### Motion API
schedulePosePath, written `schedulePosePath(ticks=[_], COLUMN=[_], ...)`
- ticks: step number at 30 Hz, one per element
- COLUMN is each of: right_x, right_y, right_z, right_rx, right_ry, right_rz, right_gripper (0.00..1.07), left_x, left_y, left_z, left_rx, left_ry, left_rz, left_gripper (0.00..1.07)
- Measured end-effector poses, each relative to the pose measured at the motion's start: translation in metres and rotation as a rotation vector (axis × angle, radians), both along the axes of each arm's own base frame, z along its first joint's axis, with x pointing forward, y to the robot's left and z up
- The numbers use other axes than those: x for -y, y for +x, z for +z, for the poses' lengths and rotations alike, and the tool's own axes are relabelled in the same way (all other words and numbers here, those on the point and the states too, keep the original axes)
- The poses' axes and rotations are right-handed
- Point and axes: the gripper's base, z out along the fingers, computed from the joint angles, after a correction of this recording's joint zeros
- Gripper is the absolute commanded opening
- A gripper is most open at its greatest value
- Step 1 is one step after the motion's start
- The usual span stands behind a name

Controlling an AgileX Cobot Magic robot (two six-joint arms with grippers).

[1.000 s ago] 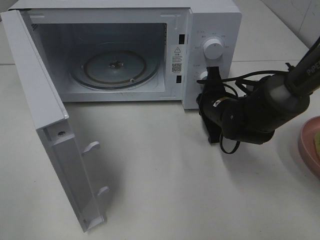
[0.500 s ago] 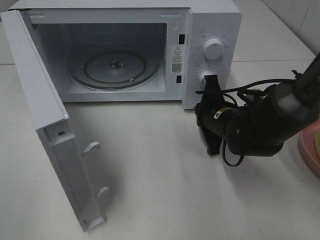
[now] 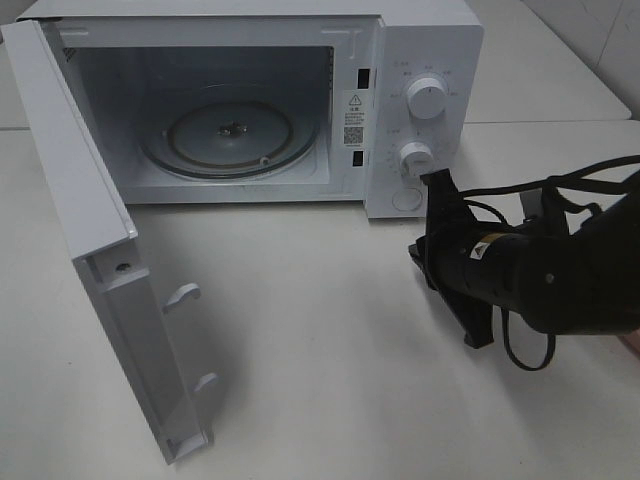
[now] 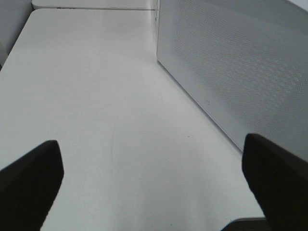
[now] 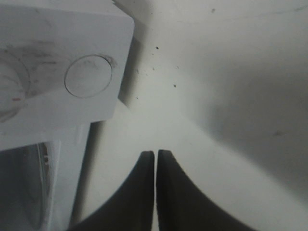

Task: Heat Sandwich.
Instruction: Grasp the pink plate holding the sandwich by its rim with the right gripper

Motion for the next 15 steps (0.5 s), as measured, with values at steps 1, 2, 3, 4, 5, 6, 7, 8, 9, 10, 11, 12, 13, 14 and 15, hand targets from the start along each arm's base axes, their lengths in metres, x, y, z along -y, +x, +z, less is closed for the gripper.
schedulePosePath(ticks=[1, 2, 3, 4, 5, 6, 7, 8, 9, 10, 11, 12, 13, 14, 15], right_x=[0.0, 0.0, 0.0, 0.0, 0.0, 0.0, -0.001, -0.001, -0.001, -0.001, -0.001, -0.001, 0.0, 0.0, 0.0], right_y=[-0.002, -0.004, -0.007, -0.007, -0.009, -0.01, -0.013, -0.013, -0.015, -0.017, -0.018, -0.018, -0.022, -0.024, -0.026], right_z=[0.001, 0.003, 0.008, 0.008, 0.01, 0.013, 0.019, 0.019, 0.021, 0.024, 0.026, 0.026, 0.031, 0.033, 0.035], right_rx=[-0.008, -0.014, -0.016, -0.016, -0.016, -0.014, -0.016, -0.016, -0.016, -0.011, -0.003, -0.003, 0.009, 0.017, 0.025], right_ry=[-0.021, -0.046, -0.101, -0.101, -0.133, -0.158, -0.222, -0.222, -0.26, -0.296, -0.336, -0.336, -0.41, -0.452, -0.496], right_rz=[0.025, 0.057, 0.124, 0.124, 0.164, 0.197, 0.279, 0.279, 0.327, 0.374, 0.423, 0.423, 0.52, 0.577, 0.637], right_gripper=[0.07, 0.07, 0.07, 0.07, 0.08, 0.08, 0.08, 0.08, 0.09, 0.1, 0.1, 0.1, 0.11, 0.11, 0.11], left_x=[0.0, 0.0, 0.0, 0.0, 0.0, 0.0, 0.0, 0.0, 0.0, 0.0, 0.0, 0.0, 0.0, 0.0, 0.0], left_y=[0.0, 0.0, 0.0, 0.0, 0.0, 0.0, 0.0, 0.0, 0.0, 0.0, 0.0, 0.0, 0.0, 0.0, 0.0], left_z=[0.0, 0.0, 0.0, 0.0, 0.0, 0.0, 0.0, 0.0, 0.0, 0.0, 0.0, 0.0, 0.0, 0.0, 0.0], left_rx=[0.0, 0.0, 0.0, 0.0, 0.0, 0.0, 0.0, 0.0, 0.0, 0.0, 0.0, 0.0, 0.0, 0.0, 0.0], left_ry=[0.0, 0.0, 0.0, 0.0, 0.0, 0.0, 0.0, 0.0, 0.0, 0.0, 0.0, 0.0, 0.0, 0.0, 0.0], left_rz=[0.0, 0.0, 0.0, 0.0, 0.0, 0.0, 0.0, 0.0, 0.0, 0.0, 0.0, 0.0, 0.0, 0.0, 0.0], left_gripper=[0.95, 0.95, 0.95, 0.95, 0.95, 0.95, 0.95, 0.95, 0.95, 0.95, 0.95, 0.95, 0.95, 0.95, 0.95])
